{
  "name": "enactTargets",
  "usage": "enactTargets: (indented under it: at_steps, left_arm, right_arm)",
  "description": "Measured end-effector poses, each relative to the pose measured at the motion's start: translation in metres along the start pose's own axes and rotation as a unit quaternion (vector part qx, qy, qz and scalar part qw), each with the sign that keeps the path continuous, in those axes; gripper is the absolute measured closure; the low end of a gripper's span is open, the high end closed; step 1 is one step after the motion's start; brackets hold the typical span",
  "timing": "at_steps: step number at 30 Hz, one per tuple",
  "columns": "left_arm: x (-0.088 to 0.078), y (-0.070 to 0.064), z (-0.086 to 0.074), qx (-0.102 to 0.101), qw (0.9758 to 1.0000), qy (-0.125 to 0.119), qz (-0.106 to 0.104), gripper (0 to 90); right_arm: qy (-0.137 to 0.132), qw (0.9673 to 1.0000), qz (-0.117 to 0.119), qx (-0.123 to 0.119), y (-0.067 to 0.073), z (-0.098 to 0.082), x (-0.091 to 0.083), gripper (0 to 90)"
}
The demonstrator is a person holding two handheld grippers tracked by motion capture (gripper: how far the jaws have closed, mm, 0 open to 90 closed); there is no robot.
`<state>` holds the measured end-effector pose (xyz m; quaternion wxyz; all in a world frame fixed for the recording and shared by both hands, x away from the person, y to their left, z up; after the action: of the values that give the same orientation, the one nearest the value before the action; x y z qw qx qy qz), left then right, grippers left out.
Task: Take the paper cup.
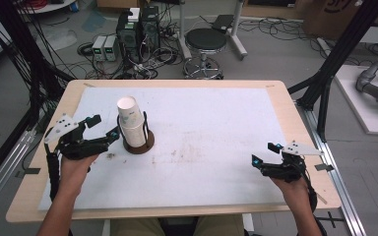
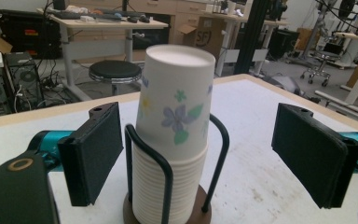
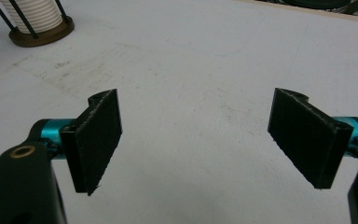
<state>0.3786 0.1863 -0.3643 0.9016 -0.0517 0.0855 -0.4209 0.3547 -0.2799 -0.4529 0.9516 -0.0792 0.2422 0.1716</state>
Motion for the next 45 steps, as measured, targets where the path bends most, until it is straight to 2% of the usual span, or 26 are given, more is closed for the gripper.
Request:
enactTargets:
  at_steps: [7,12,13,24,29,36,41,45]
  left_arm:
    - [0.011,0.011,0.016,-0.005,0.9999,0.01,-0.003,16.1]
    - [0.025,0.016,0.024,-0.004,0.9998,0.019,-0.008,16.1]
    - [0.031,0.018,0.026,-0.001,0.9996,0.027,-0.007,16.1]
    - [0.056,0.026,0.017,0.003,0.9982,0.06,-0.006,16.8]
    - [0.065,0.027,0.011,0.006,0.9975,0.07,-0.007,20.4]
    - [0.068,0.029,0.007,0.003,0.9973,0.073,-0.007,23.8]
    - [0.069,0.029,0.008,0.008,0.9975,0.069,-0.008,31.8]
    - [0.069,0.029,0.009,0.006,0.9977,0.067,-0.013,32.7]
  right_arm:
    - [0.002,1.0,0.004,-0.003,0.002,-0.001,0.0,17.7]
    - [0.004,0.9999,0.008,-0.007,0.004,-0.001,0.001,17.7]
    - [0.005,0.9999,0.01,-0.009,0.006,-0.001,0.002,17.7]
    - [0.008,0.9998,0.013,-0.014,0.009,-0.002,0.003,17.7]
    - [0.009,0.9998,0.013,-0.011,0.008,-0.002,0.003,17.7]
    - [0.01,0.9998,0.013,-0.011,0.008,-0.002,0.003,17.7]
    - [0.01,0.9998,0.012,-0.012,0.006,-0.003,0.003,17.7]
    - [0.012,0.9998,0.012,-0.01,0.007,-0.003,0.003,17.7]
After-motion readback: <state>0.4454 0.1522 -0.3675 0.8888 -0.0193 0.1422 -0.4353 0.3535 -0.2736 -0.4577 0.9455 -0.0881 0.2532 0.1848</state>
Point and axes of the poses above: each handheld gripper's, and its own axes: x roughly forward along the jaws, z roughly out of its top, y roughly to its left, the point moved 10 cm from there along x, roughly forward along the jaws, and after that the axes turned 15 degrees about -z, right-handed, at the moved point
